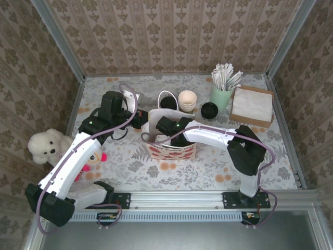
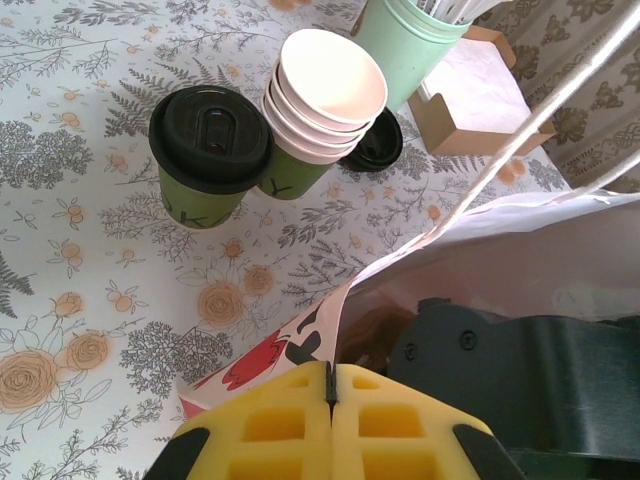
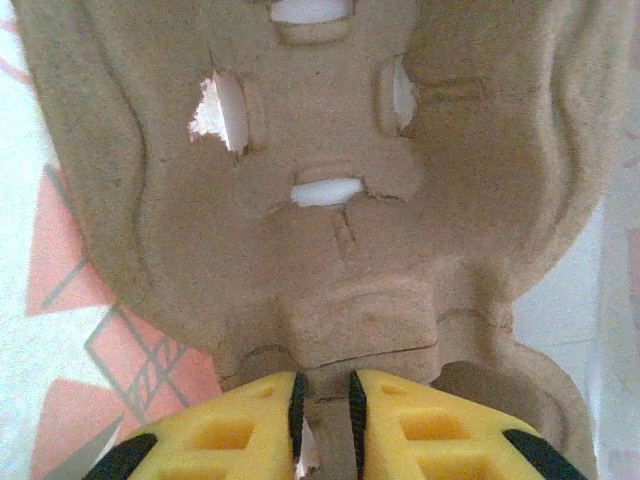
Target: Pack the takeout coffee
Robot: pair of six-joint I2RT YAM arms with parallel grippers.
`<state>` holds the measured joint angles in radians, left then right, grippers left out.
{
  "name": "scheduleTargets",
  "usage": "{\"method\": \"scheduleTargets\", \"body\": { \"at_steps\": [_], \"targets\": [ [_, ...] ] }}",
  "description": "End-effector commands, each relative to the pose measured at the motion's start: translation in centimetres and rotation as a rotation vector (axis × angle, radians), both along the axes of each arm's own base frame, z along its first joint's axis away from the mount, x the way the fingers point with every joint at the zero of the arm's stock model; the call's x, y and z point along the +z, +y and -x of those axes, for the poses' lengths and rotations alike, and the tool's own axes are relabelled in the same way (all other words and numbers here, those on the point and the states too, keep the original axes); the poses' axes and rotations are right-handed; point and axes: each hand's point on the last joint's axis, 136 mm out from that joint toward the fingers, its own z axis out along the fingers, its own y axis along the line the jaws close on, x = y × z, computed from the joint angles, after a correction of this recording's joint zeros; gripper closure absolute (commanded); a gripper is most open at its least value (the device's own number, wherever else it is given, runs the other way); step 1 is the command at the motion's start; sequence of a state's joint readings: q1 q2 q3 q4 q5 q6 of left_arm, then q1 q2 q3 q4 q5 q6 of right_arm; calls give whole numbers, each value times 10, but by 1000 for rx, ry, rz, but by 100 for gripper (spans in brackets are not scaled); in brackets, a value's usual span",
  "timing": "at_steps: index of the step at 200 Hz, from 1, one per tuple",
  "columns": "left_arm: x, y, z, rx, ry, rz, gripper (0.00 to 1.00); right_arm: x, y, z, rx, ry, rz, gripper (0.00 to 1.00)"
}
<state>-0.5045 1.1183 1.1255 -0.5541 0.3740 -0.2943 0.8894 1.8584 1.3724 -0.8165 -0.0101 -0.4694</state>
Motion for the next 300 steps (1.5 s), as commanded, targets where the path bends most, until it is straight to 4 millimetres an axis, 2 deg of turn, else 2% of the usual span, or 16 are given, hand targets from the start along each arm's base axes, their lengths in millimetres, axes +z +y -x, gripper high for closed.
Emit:
{"method": "scheduleTargets", "body": {
  "at_steps": [1, 21, 33, 72, 94, 108, 148, 194, 214, 261, 300],
  "targets": [
    [3, -3, 1, -18, 5, -10, 100, 12, 2, 9, 42, -3, -41, 75],
    [1, -4, -1, -13, 34, 6, 100, -6, -4, 1, 45, -20, 32, 73],
    [2, -8, 1, -26, 47, 23, 100, -9, -4, -3, 41, -21, 56, 71],
    [-3, -7, 3, -28, 58, 37, 100, 15, 19, -4, 50, -33, -74, 59],
    [-10, -1, 3, 3, 41, 30, 100, 22, 20, -2, 56, -29, -87, 56],
    [-12, 2, 3, 11, 22, 35, 100, 23, 23, -1, 70, -29, -102, 55],
    [-4, -4, 6, -22, 1, 71, 100, 5, 25, -6, 68, -11, -56, 58],
    [-14, -10, 10, -60, 58, 55, 100, 2, 28, -6, 78, -2, -50, 57],
    [-15, -13, 11, -66, 64, 60, 100, 8, 29, -6, 84, -16, -57, 57],
    [-19, -17, 12, -76, 73, 59, 100, 11, 23, 0, 97, -12, -43, 56],
    [-21, -20, 12, -89, 81, 60, 100, -4, 16, -3, 103, -22, 10, 57]
  ]
}}
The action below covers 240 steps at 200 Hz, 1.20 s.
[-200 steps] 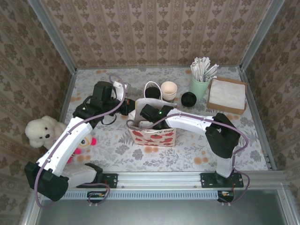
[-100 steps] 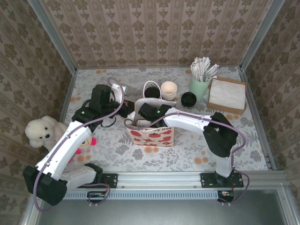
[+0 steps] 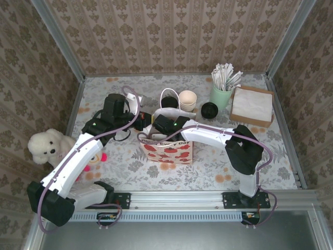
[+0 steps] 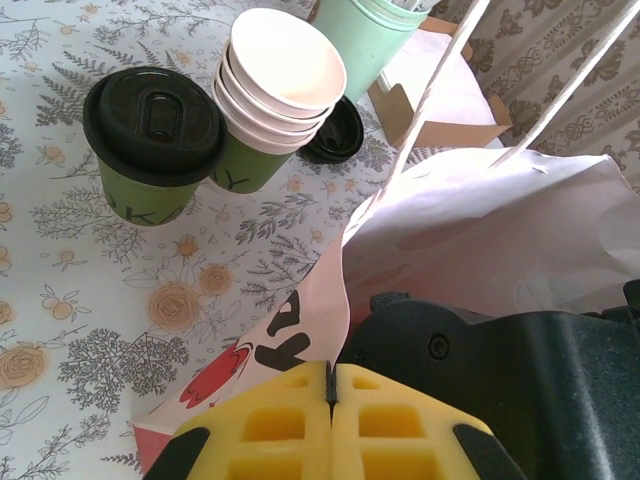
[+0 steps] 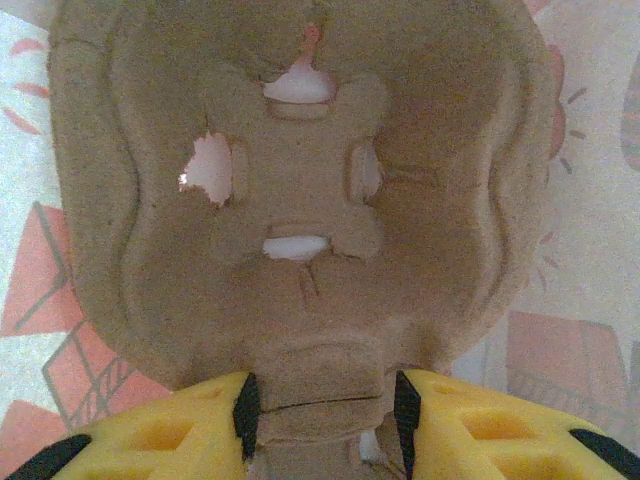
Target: Pack the takeout coffee
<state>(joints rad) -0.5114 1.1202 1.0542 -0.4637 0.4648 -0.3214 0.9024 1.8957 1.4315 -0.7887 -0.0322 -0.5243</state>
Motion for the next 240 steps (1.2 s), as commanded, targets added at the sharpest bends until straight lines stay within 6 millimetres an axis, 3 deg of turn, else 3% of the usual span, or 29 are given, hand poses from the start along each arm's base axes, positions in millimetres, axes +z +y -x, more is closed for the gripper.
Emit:
{"method": "scheduleTargets", "body": {
  "at_steps": [1, 57, 80, 159, 178, 205, 216, 240],
  "targets": [
    [-10, -5, 5, -24, 51, -9, 100, -9, -7, 4, 32, -2, 56, 57],
    [-11, -11, 7, -56, 84, 1, 98, -28, -19, -22, 48, -139, 189, 57],
    [-13, -12, 7, -60, 92, -2, 98, -23, -16, -23, 59, -153, 175, 57],
    [-11, -12, 5, -70, 74, -12, 97, 10, 7, 11, 111, -18, -24, 53],
    [-8, -12, 5, -75, 56, -19, 96, 3, 10, 17, 123, 20, -31, 53],
    [-2, -15, 7, -93, 52, -10, 96, -19, 1, 3, 95, -22, 66, 54],
    [-2, -15, 7, -98, 53, -7, 96, -26, -4, -12, 71, -88, 116, 54],
    [-5, -17, 8, -111, 62, -8, 95, -22, -13, -35, 43, -212, 186, 53]
  ]
}}
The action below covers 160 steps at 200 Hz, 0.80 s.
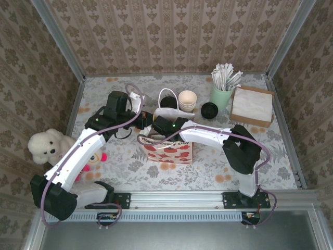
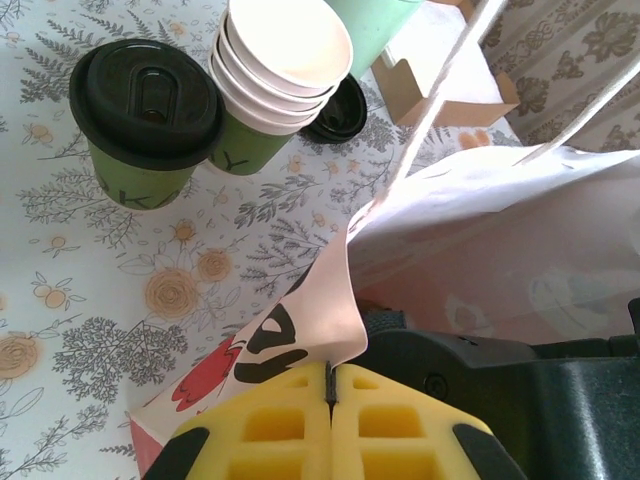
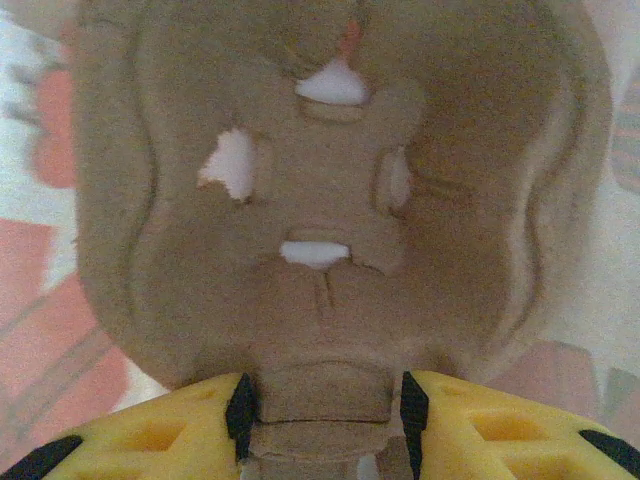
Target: Pack the takeout coffee
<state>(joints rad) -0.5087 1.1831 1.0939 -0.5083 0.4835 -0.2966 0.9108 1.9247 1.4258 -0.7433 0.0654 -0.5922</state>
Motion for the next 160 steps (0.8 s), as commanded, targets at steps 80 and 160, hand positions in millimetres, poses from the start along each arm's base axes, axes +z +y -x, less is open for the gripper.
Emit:
{"method": "scheduleTargets", "body": {
  "at_steps": [80, 160],
  "targets": [
    [14, -4, 8, -42, -17, -13, 96, 33, 11, 6, 58, -43, -74, 40],
    [13, 4, 5, -17, -48, -58, 97, 92, 21, 7, 34, -109, -287, 20]
  ]
}}
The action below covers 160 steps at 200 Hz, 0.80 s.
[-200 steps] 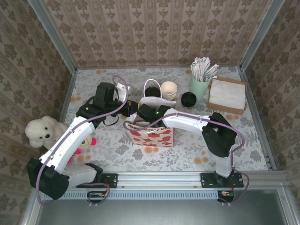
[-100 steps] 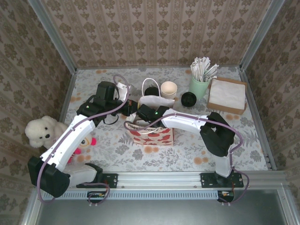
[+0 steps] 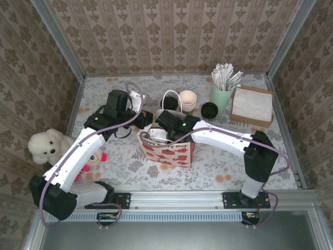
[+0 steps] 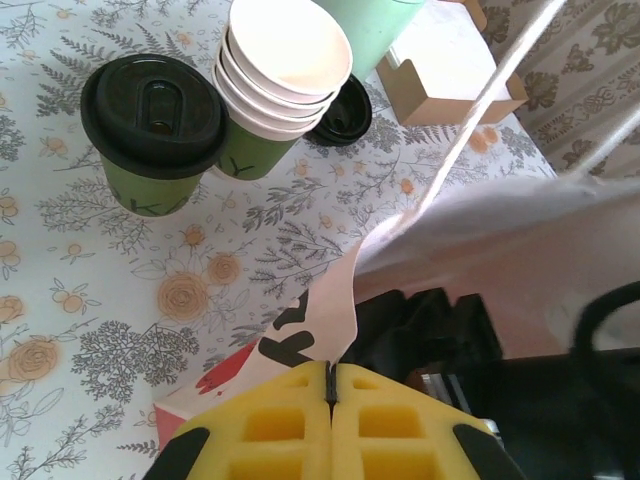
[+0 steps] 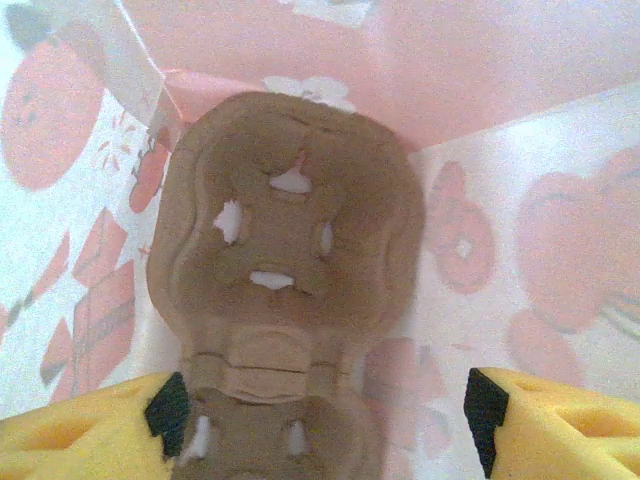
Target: Pack the takeout coffee
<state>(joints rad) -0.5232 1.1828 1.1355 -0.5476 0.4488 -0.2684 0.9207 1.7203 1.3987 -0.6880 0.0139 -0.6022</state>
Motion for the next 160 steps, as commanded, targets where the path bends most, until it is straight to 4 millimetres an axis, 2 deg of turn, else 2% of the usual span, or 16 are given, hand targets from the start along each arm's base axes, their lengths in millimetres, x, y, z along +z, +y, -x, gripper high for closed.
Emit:
{"method": "scheduleTargets", "body": {
  "at_steps": [1, 19, 34, 66, 73, 87, 122, 134, 141, 145, 160],
  "targets": [
    [4, 3, 5, -12, -15, -30, 97, 16, 5, 1, -1, -3, -78, 19],
    [3, 4, 5, -13, -15, -34, 97, 32, 8, 0, -7, -10, -129, 17],
    [2, 4, 5, -14, -15, -38, 97, 46, 9, -1, -11, -23, -174, 9],
    [1, 6, 5, -10, -21, -47, 98, 69, 5, -6, -36, -63, -236, 6],
    [1, 6, 6, -10, -23, -49, 98, 73, 4, -8, -43, -73, -249, 1],
    [1, 7, 7, -11, -27, -52, 98, 86, 4, -12, -66, -103, -285, 0],
    [2, 8, 8, -14, -41, -54, 98, 142, 3, -23, -153, -205, -477, 0],
    [2, 8, 8, -17, -43, -56, 98, 162, -2, -26, -199, -233, -551, 0],
    [3, 8, 8, -18, -47, -55, 98, 166, -4, -29, -227, -229, -582, 0],
    [4, 8, 8, -19, -48, -54, 98, 181, -10, -27, -241, -244, -626, 0],
    [6, 8, 8, -27, -54, -51, 98, 199, -21, -30, -302, -248, -700, 0]
  ]
}}
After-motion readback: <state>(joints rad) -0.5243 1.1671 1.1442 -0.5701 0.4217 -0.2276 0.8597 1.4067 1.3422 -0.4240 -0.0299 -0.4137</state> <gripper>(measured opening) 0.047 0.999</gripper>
